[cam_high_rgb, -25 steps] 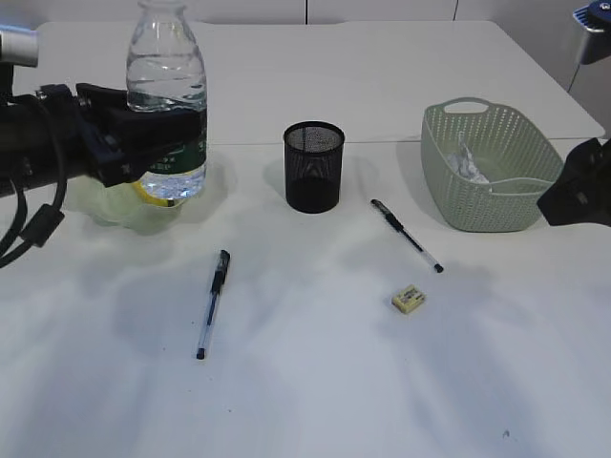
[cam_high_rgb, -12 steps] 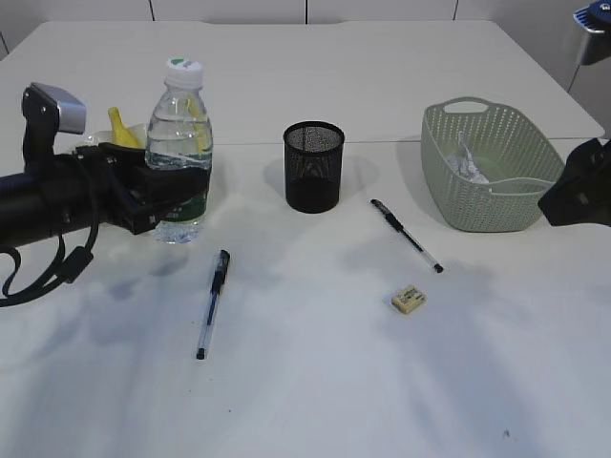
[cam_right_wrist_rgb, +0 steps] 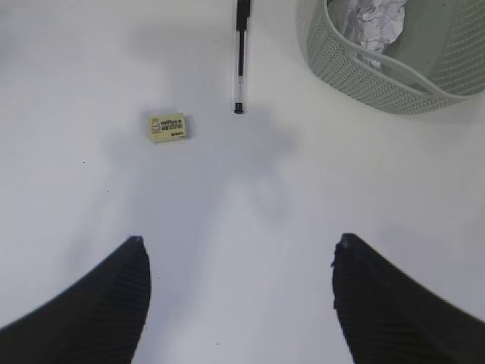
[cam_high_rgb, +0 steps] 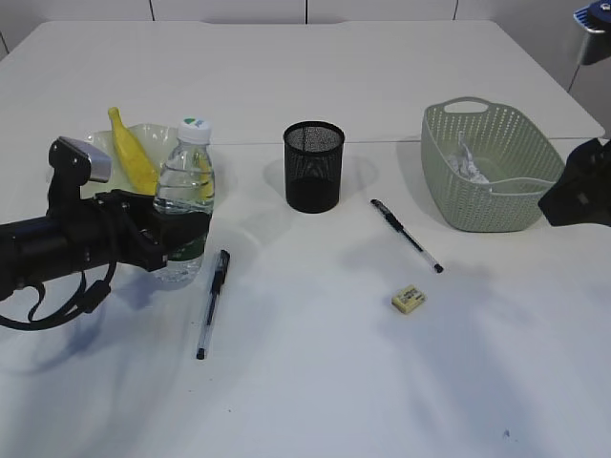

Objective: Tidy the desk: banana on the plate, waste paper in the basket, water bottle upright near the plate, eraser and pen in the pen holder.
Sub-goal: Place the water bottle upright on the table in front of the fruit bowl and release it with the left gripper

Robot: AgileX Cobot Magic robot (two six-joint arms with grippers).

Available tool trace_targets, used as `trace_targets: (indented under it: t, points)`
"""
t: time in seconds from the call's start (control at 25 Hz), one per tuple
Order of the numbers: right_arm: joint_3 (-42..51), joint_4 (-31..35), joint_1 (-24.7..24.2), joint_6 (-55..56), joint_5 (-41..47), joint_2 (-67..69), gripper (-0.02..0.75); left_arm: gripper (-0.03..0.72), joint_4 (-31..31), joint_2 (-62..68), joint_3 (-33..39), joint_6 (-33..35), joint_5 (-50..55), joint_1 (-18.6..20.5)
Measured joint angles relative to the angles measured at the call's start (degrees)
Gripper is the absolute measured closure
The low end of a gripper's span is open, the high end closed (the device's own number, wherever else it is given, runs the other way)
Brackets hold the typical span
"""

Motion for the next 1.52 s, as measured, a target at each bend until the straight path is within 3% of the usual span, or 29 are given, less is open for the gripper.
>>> trace_targets:
  t: [0.52, 1.04, 1.52]
  points:
    - [0.00, 0.00, 0.00, 0.00, 0.00, 0.00, 0.179, 0.261, -2.40, 3.05, 0.00, 5.54, 0.18, 0.00]
    - [0.00, 0.00, 0.00, 0.00, 0.00, 0.00, 0.180, 0.262, -2.84, 5.16, -0.46, 6.71, -3.02, 0.23]
    - [0.00, 0.00, 0.00, 0.00, 0.00, 0.00, 0.180, 0.233, 0.24, 5.16, 3.54, 6.82, -6.92, 6.02]
